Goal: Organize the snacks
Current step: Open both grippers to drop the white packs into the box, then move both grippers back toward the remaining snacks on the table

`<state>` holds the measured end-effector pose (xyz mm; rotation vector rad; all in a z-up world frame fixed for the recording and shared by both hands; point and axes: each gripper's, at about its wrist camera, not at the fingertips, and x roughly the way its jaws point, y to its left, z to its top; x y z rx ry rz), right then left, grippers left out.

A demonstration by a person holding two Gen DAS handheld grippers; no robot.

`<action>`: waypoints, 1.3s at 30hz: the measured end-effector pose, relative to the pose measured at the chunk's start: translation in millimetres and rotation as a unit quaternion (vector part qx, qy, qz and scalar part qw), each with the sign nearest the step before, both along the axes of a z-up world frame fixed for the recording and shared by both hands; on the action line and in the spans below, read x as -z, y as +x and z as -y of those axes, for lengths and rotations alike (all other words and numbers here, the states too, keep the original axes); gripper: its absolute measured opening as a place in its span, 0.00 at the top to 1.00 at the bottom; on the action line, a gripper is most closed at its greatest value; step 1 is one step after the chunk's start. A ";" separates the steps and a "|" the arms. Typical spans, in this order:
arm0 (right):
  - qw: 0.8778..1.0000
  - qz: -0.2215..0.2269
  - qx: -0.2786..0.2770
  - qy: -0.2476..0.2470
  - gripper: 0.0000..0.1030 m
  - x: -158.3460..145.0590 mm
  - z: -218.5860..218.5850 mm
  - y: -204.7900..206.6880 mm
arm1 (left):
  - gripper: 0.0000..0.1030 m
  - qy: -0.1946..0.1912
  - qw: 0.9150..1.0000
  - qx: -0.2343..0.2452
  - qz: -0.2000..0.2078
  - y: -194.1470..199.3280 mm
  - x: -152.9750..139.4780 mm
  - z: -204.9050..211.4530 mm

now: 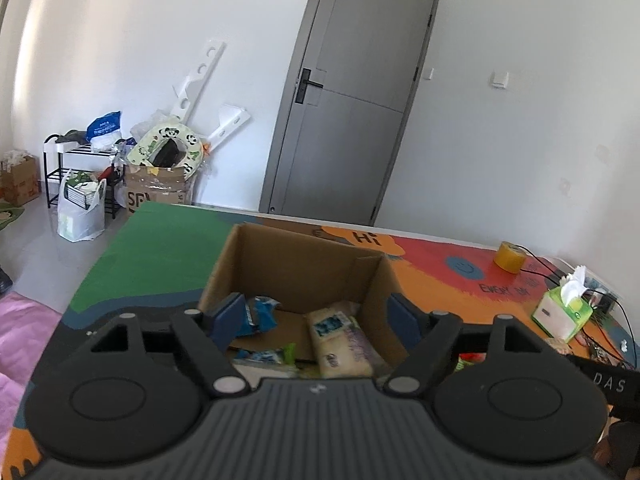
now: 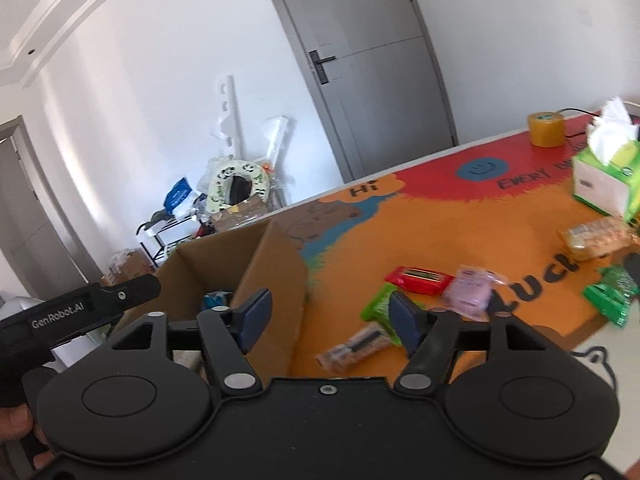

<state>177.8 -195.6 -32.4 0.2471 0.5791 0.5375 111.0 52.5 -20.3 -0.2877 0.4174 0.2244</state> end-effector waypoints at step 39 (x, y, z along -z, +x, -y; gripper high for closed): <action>0.992 -0.027 0.120 0.019 0.15 38.0 153.9 0.2 | 0.08 0.037 0.990 0.133 -0.028 36.6 19.1 140.6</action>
